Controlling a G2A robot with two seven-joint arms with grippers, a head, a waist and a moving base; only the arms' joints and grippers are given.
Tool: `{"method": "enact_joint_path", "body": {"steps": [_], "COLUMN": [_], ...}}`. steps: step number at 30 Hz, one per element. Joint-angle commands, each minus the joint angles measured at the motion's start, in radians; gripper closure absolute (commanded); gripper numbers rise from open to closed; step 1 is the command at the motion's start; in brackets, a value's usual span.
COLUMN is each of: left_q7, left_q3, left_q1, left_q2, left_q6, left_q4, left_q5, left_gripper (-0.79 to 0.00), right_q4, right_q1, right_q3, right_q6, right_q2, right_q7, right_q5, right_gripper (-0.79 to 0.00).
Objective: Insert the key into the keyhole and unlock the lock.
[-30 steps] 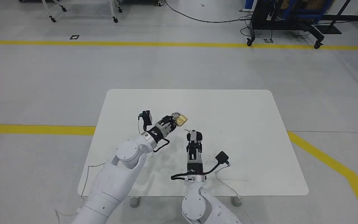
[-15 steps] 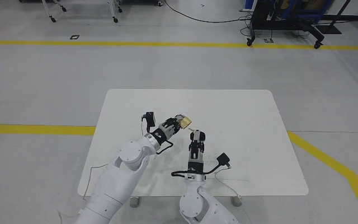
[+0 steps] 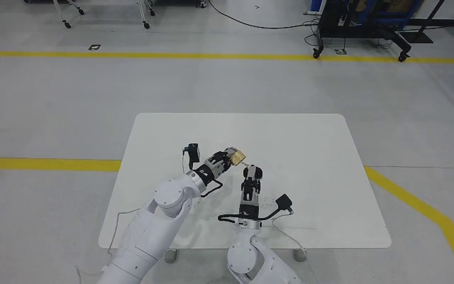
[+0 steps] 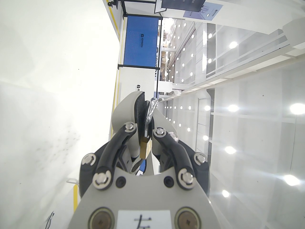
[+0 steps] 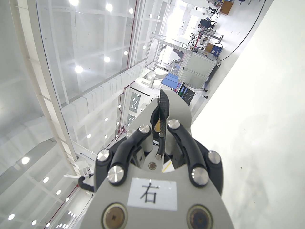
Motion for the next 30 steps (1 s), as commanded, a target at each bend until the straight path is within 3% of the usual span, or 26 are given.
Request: {"method": "enact_joint_path", "body": {"steps": [1, 30], "left_q7": [0.0, -0.008], "left_q3": [-0.001, -0.007], "left_q1": [0.0, 0.003], "left_q2": [-0.001, -0.011], "left_q6": [0.0, 0.015], "left_q4": [0.0, 0.003], "left_q5": [0.001, 0.003], "left_gripper": [0.0, 0.0], "right_q4": [0.004, 0.024], "right_q1": [0.001, -0.009], "right_q3": [0.004, 0.035], "right_q6": [-0.004, -0.031], "right_q2": [-0.003, -0.041], "right_q7": [-0.001, 0.037], "right_q5": [0.004, -0.03], "right_gripper": [0.0, 0.0]}}
